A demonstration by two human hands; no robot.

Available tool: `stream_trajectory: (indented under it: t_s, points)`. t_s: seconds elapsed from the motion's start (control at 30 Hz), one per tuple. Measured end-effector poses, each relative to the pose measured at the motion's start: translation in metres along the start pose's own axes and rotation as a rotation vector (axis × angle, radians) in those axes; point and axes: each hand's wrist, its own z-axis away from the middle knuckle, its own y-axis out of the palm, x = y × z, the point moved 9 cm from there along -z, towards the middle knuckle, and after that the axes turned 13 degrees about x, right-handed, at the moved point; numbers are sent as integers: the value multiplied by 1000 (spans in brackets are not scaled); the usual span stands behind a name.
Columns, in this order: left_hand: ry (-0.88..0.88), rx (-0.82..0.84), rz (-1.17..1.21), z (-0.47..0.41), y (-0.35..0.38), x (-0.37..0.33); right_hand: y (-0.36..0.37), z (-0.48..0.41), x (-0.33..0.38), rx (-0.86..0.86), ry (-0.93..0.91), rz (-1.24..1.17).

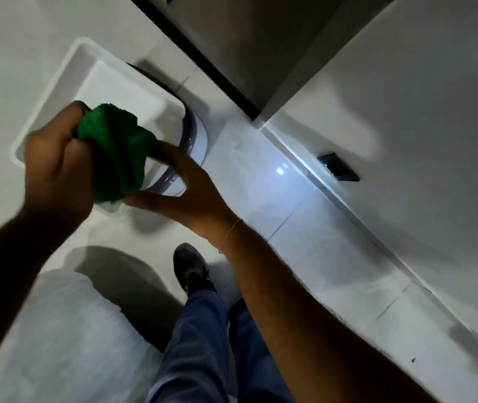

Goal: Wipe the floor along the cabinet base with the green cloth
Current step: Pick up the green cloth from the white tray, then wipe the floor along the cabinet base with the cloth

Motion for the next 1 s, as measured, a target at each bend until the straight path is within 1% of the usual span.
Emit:
stream_trajectory:
  t_s: [0.07, 0.1, 0.13, 0.17, 0.23, 0.3, 0.37, 0.4, 0.43, 0.5, 0.57, 0.6, 0.67, 0.73, 0.77, 0.8, 0.83, 0.9, 0.97, 1.0]
  points:
    - [-33, 15, 494, 14, 40, -10, -3, 13, -2, 13, 6, -100]
    - [-58, -14, 694, 20, 63, -21, -11, 21, -7, -25, 9, -153]
    - [-106, -36, 816, 23, 87, -29, -21, 29, -14, -74, 8, -219]
    - [-150, -14, 890, 24, 116, -39, -32, 38, -24, -108, 7, -304]
    - [-231, 61, 974, 19, 166, -50, -48, 53, -48, -78, 20, -538]
    - [-239, 142, 912, 8, 205, -58, -68, 71, -71, -17, 52, -735]
    - [-210, 202, 746, -9, 238, -59, -94, 85, -97, -27, 99, -790]
    - [-223, 221, 677, -17, 252, -56, -111, 90, -112, -88, 131, -767]
    - [-221, 242, 625, -25, 269, -50, -131, 93, -129, -188, 146, -736]
    - [-204, 279, 502, -41, 300, -35, -166, 99, -158, -408, 108, -738]
    - [-203, 331, 388, -54, 326, -13, -192, 100, -179, -552, 63, -695]
    - [-207, 363, 360, -59, 339, -1, -205, 99, -189, -623, 69, -599]
    - [-258, 391, 313, -66, 363, 28, -232, 97, -205, -791, 123, -265]
    - [-353, 365, 227, -69, 377, 61, -253, 92, -217, -946, 234, 153]
    - [-400, 353, 198, -70, 383, 80, -263, 87, -220, -992, 292, 392]
    - [-455, 360, 190, -67, 389, 97, -272, 75, -224, -983, 329, 641]
    - [-506, 383, 171, -63, 394, 117, -279, 56, -227, -921, 342, 863]
    - [-552, 451, 88, -55, 398, 151, -294, 8, -244, -705, 394, 1165]
    - [-523, 527, 6, -52, 398, 170, -309, -36, -266, -474, 456, 1355]
    - [-507, 562, -24, -50, 396, 176, -317, -54, -274, -405, 477, 1384]
